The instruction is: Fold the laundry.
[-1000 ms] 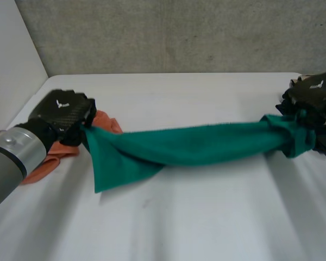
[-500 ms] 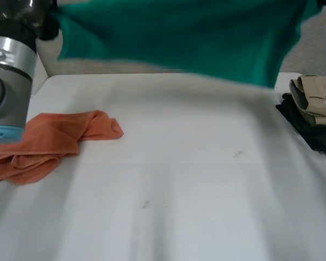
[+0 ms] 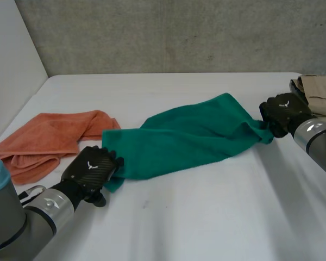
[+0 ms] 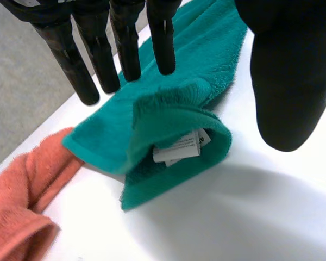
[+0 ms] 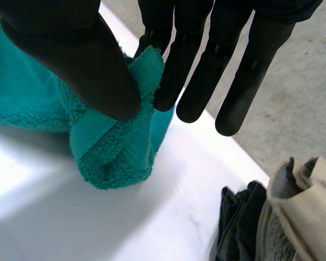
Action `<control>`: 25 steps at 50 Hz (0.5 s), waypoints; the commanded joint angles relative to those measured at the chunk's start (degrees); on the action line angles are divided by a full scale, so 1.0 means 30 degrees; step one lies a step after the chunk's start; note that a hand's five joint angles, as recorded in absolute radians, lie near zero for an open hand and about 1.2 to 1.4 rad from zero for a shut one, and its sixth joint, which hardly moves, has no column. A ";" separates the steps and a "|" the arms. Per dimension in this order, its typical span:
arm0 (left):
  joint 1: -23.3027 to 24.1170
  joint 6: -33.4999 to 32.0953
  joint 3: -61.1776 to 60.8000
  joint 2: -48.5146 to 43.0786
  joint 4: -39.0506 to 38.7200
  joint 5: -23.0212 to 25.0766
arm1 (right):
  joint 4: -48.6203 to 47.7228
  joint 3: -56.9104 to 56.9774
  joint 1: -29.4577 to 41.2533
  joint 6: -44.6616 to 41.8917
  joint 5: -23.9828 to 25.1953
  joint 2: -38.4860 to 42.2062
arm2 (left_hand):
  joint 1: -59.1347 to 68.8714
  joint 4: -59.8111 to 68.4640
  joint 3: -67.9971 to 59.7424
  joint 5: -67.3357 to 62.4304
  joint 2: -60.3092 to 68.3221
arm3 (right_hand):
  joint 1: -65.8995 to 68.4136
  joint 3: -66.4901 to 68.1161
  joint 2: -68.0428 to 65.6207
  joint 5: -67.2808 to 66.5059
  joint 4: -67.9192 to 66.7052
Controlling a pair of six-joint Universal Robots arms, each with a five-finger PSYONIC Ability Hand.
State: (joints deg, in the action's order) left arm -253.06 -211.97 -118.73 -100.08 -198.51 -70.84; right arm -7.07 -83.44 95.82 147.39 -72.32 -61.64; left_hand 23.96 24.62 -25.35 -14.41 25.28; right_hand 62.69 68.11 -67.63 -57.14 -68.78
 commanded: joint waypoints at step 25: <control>0.2701 0.6877 1.7484 -0.8441 0.4822 -0.2343 | -0.3649 0.0565 0.2776 0.7613 0.6177 -1.1003 | -0.2454 -0.2674 0.2916 0.2601 -0.2892 | 0.5769 0.3964 -0.4124 -0.4288 -0.3741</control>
State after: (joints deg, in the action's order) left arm -248.25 -190.59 -74.16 -115.81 -186.75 -77.63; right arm -14.09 -82.64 102.96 162.20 -55.76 -89.76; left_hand 17.27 16.79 -16.85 -5.98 17.05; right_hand 62.69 68.11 -67.63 -57.14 -68.78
